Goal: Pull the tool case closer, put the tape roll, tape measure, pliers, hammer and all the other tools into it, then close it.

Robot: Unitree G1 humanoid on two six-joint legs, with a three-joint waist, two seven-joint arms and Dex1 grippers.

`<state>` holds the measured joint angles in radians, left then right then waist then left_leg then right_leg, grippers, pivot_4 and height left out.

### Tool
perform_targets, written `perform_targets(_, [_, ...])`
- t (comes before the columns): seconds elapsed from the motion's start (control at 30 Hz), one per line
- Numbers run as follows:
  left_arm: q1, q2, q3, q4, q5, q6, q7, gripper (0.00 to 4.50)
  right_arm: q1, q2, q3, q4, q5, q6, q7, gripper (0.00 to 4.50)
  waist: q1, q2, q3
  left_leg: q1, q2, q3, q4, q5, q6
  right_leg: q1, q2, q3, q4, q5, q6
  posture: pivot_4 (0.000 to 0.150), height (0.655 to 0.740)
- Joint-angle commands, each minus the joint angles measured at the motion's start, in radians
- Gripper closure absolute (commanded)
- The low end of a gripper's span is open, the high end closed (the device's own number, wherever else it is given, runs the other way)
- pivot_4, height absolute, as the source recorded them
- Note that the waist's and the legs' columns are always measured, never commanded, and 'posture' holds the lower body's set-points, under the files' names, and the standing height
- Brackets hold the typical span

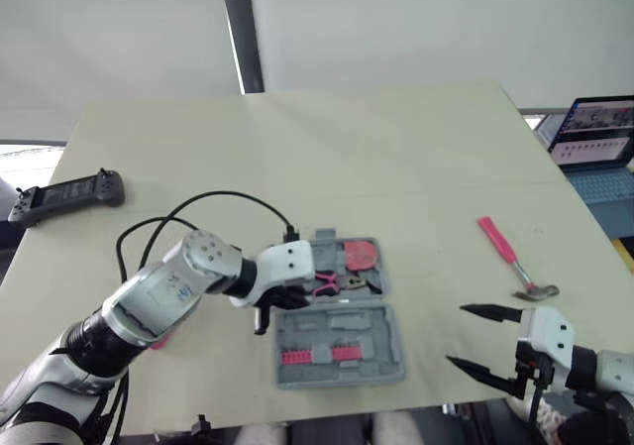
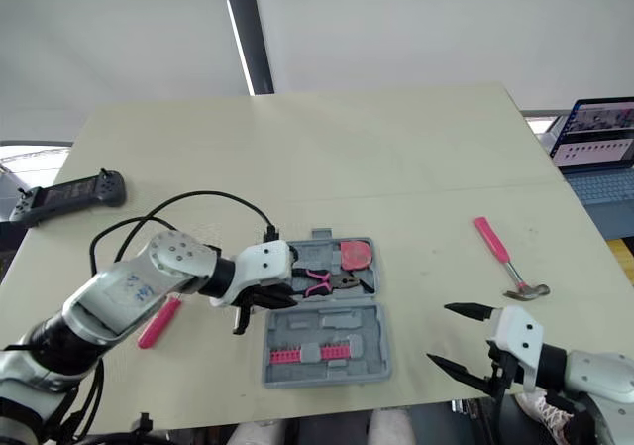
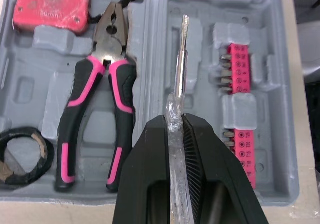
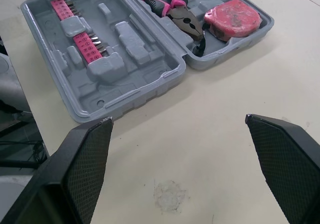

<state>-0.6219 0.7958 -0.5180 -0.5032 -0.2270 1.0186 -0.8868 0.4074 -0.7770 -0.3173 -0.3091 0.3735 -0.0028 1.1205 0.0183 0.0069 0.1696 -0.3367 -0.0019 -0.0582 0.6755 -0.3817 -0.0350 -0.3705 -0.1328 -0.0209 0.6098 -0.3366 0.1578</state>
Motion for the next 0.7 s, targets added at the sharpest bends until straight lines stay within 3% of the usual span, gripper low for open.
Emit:
perform_targets(0.03, [-0.016, -0.013, -0.036, -0.029, 0.042, 0.003, 0.031, 4.46, 0.016, -0.009, -0.027, -0.023, 0.005, -0.022, 0.000, 0.00, 0.004, 0.000, 0.000, 0.000, 0.000, 0.000, 0.000, 0.000, 0.000, 0.000, 0.000, 0.000, 0.000, 0.000, 0.000, 0.150, 0.7400])
perform_targets(0.7, [-0.136, -0.176, -0.206, 0.088, 0.150, 0.103, 0.102, 4.46, 0.043, -0.021, -0.036, -0.031, 0.006, -0.032, -0.002, 0.00, 0.008, 0.000, 0.000, -0.001, 0.000, 0.000, 0.003, 0.000, 0.000, 0.000, 0.000, 0.000, 0.001, 0.000, 0.000, 0.150, 0.7400])
